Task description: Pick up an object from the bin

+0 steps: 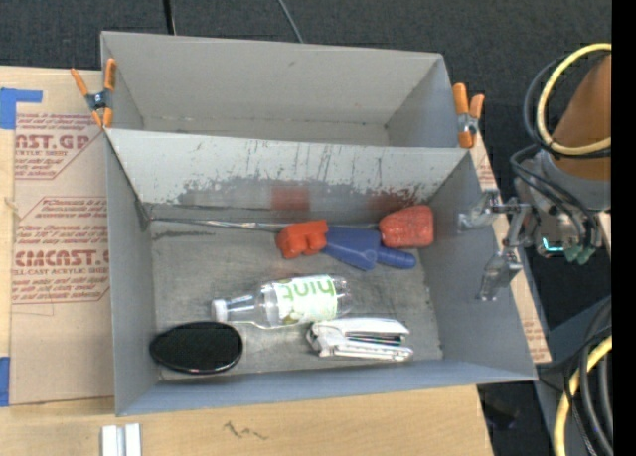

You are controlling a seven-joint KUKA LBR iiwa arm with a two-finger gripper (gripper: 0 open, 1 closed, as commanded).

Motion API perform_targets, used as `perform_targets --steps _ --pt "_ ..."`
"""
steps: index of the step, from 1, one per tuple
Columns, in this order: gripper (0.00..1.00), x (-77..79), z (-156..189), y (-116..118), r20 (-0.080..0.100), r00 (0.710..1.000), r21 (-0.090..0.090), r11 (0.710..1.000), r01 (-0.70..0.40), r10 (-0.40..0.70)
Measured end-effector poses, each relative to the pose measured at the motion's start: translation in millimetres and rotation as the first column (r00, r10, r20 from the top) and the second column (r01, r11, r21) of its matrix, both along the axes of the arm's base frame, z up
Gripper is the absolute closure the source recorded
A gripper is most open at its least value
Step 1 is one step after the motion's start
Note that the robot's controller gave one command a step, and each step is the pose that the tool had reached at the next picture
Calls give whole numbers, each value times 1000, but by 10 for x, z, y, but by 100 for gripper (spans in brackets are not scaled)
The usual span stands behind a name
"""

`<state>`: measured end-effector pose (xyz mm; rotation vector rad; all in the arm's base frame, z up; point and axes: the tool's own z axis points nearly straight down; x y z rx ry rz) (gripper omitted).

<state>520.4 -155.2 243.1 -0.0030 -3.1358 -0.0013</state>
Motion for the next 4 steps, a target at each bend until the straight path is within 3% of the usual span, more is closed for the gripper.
perform_targets --steps 1,2,3,4 --pt "0 17 46 8 8 1000 -2 1000 -2 2" --pt "0 196 -440 30 16 1000 -4 1000 -4 4" --pt "0 356 -814 151 6 995 -1 995 -98 98" --pt "0 153 -1119 572 10 999 -2 999 -50 50"
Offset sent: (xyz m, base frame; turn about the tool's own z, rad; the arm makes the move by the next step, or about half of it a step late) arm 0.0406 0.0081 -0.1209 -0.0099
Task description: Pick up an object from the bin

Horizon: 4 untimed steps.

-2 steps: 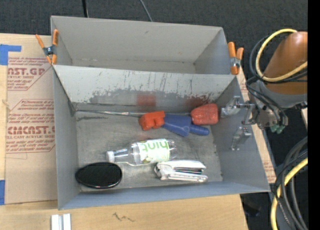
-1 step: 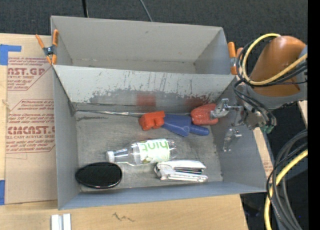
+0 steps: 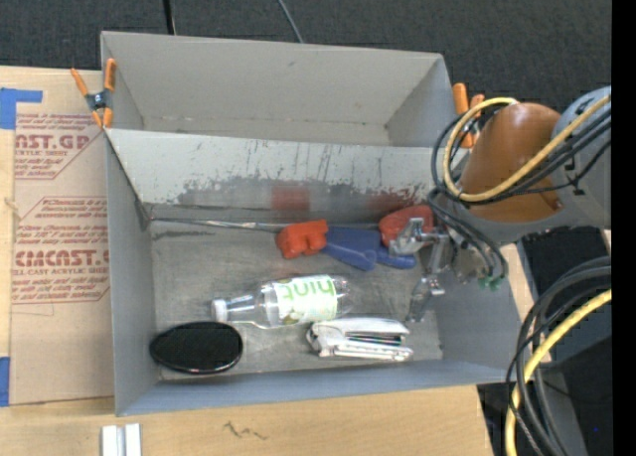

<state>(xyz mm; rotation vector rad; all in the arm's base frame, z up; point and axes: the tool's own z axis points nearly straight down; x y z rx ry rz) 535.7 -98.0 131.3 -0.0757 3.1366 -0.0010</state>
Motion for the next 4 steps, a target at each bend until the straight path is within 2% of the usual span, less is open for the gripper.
perform_targets --steps 1,2,3,4 --pt "0 -123 -151 212 -9 1000 5 1000 10 -10" --pt "0 131 -268 292 -2 995 0 995 -98 98" --pt "100 -196 -546 643 5 988 0 988 156 -156" --pt "100 -196 -546 643 5 988 0 988 156 -156"
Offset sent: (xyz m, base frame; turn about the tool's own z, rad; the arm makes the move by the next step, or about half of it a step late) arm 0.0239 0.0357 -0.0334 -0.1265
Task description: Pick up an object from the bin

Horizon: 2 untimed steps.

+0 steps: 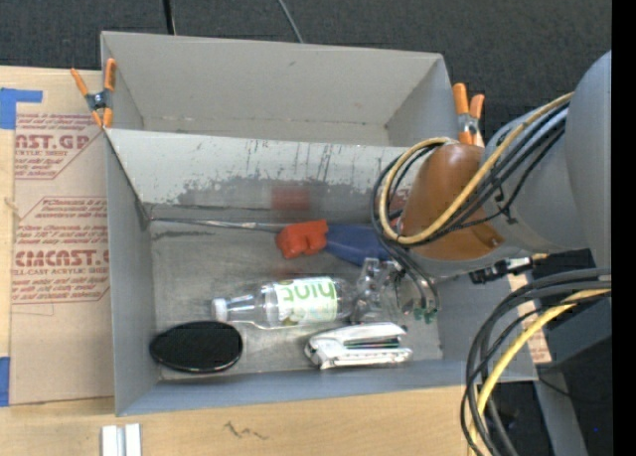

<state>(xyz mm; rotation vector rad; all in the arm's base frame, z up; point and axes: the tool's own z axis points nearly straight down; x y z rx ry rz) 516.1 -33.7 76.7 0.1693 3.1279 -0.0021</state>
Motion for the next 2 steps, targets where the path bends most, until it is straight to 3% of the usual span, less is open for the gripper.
perform_targets --steps 1,2 --pt "100 -37 281 -6 -16 1000 3 1000 3 -3" --pt "0 -100 800 45 -8 999 2 999 41 -41"
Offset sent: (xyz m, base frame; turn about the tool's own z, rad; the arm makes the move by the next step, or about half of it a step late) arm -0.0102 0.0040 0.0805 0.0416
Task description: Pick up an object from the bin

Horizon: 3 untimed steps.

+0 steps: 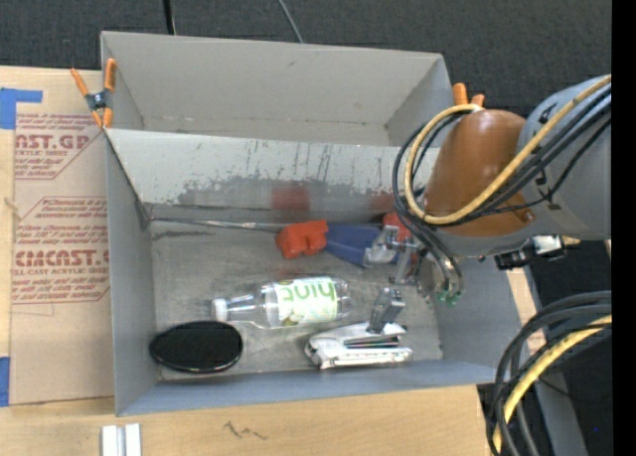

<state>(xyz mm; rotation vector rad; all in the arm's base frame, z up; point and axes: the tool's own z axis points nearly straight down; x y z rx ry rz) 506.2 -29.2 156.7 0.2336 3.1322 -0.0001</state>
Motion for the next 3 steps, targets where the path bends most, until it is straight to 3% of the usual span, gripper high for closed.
perform_targets --steps 2,3 --pt "0 27 22 112 -2 999 -2 999 -41 41" --pt "0 40 -359 329 10 995 -1 995 -102 102"
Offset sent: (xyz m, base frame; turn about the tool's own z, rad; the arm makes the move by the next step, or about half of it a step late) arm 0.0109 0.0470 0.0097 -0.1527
